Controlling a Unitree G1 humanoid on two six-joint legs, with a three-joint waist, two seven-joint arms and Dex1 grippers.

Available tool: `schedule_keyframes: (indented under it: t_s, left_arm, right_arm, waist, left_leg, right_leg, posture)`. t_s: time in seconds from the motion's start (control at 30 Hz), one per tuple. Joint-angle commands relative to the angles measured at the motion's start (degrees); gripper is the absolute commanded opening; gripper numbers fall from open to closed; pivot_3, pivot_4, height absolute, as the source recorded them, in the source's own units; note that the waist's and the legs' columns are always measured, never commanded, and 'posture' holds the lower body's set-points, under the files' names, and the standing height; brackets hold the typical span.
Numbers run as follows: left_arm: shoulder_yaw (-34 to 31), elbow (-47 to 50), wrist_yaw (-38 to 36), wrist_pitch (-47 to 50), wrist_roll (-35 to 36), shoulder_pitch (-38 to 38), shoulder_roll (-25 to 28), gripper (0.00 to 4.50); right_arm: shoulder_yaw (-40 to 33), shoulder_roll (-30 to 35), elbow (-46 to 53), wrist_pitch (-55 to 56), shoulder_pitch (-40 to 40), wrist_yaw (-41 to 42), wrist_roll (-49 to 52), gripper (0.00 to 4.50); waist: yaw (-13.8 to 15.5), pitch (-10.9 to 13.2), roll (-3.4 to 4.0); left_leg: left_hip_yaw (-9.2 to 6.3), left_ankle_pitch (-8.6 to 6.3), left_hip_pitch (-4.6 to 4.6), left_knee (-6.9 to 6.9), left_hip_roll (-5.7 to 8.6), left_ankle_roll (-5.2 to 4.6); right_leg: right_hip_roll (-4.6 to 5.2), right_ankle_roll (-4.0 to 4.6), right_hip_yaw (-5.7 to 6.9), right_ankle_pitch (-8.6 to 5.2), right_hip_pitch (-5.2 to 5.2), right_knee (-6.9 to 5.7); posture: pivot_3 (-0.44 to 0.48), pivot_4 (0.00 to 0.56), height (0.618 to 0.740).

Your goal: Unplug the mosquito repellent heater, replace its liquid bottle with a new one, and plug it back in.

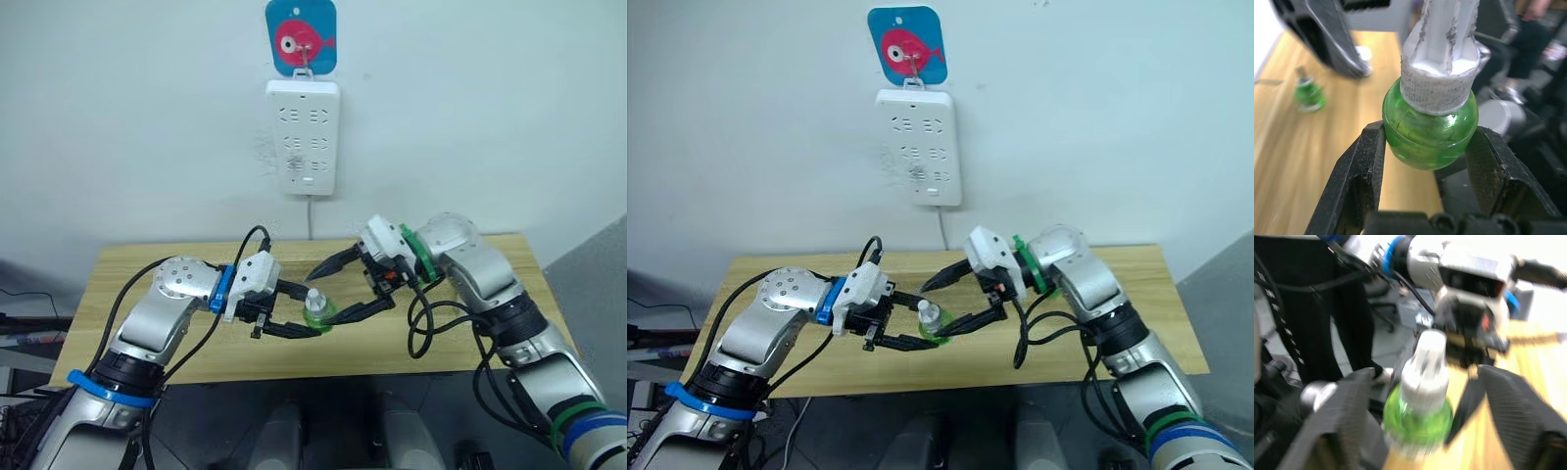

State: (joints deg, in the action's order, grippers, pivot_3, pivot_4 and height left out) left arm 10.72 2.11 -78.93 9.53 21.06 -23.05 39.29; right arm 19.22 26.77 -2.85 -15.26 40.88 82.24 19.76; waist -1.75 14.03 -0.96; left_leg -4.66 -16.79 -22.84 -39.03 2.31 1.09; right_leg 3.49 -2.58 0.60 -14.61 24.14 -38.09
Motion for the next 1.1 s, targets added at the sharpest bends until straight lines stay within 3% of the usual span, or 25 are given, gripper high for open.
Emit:
schedule_keyframes:
  t_s: [0.03,0.13,0.23,0.4,0.7,0.83,1.07,1.1]
  left_arm:
    - [-3.0,-2.6,3.7,-1.9,-1.3,-1.0,-0.6,2.16]
    - [-4.5,-4.4,7.2,-1.6,-1.8,-1.4,-1.7,2.16]
    - [-5.6,-5.0,11.3,-2.1,-3.0,-0.5,-3.0,2.16]
    - [-5.7,-5.5,15.8,-0.1,-3.5,-0.8,-5.5,2.16]
    - [-4.9,-3.3,15.4,3.2,-2.8,-1.0,-5.9,2.16]
    - [-4.8,-2.0,15.0,3.7,-2.6,0.1,-5.6,2.16]
    - [-4.7,-1.1,15.1,4.2,-2.4,0.5,-5.9,2.16]
    - [-4.7,-0.9,15.1,4.3,-2.3,0.6,-5.9,2.16]
  right_arm:
    - [-2.8,1.9,5.4,-1.1,-3.7,-7.1,-2.4,4.49]
    - [-4.2,0.2,11.6,-6.5,-7.1,-15.6,-2.2,4.49]
    - [-5.4,-5.6,18.7,-12.9,-10.6,-28.8,-2.9,4.49]
    - [-1.5,-13.6,20.0,-13.8,-12.2,-41.5,-9.1,4.49]
    - [0.9,-16.7,18.1,-12.5,-13.1,-45.5,-11.0,4.49]
    - [1.0,-16.0,18.6,-12.5,-13.8,-44.2,-10.5,3.54]
    - [0.6,-15.2,18.3,-12.5,-13.8,-42.7,-9.6,1.08]
    - [0.4,-15.4,18.4,-12.3,-13.7,-42.5,-9.3,1.07]
  waist:
    - [0.0,0.0,0.00]
    - [-0.2,0.0,0.00]
    - [-0.4,0.0,0.00]
    - [-0.5,0.0,0.02]
    - [-0.5,0.0,0.01]
    - [-0.6,0.0,0.01]
    - [-0.6,0.0,0.01]
    - [-0.6,0.0,0.01]
  left_leg:
    - [0.00,0.00,-0.01,0.00,0.00,0.00]
    - [0.02,0.00,0.00,0.01,-0.01,0.01]
    - [0.03,0.02,0.01,0.03,-0.04,0.03]
    - [0.04,0.07,0.02,0.02,0.02,0.12]
    - [0.04,0.08,0.03,-0.01,0.04,0.14]
    - [0.04,0.08,0.03,-0.01,0.03,0.14]
    - [0.05,0.08,0.05,-0.01,0.03,0.14]
    - [0.05,0.08,0.05,-0.01,0.03,0.14]
  right_leg:
    - [0.00,0.00,0.01,0.00,0.00,-0.01]
    - [0.02,0.00,-0.01,0.00,0.05,-0.05]
    - [0.02,0.04,0.00,0.02,0.09,-0.09]
    - [0.08,0.05,-0.03,0.03,0.25,-0.46]
    - [0.05,0.05,-0.01,0.03,0.24,-0.54]
    - [0.03,0.05,-0.01,0.03,0.24,-0.54]
    - [0.00,0.05,-0.02,0.03,0.23,-0.55]
    - [0.00,0.05,-0.01,0.03,0.24,-0.56]
  posture:
    - [-0.032,0.223,0.740]
    - [-0.039,0.223,0.740]
    - [-0.049,0.227,0.740]
    - [-0.060,0.234,0.740]
    - [-0.050,0.227,0.740]
    - [-0.049,0.224,0.740]
    - [-0.041,0.221,0.740]
    - [-0.041,0.221,0.740]
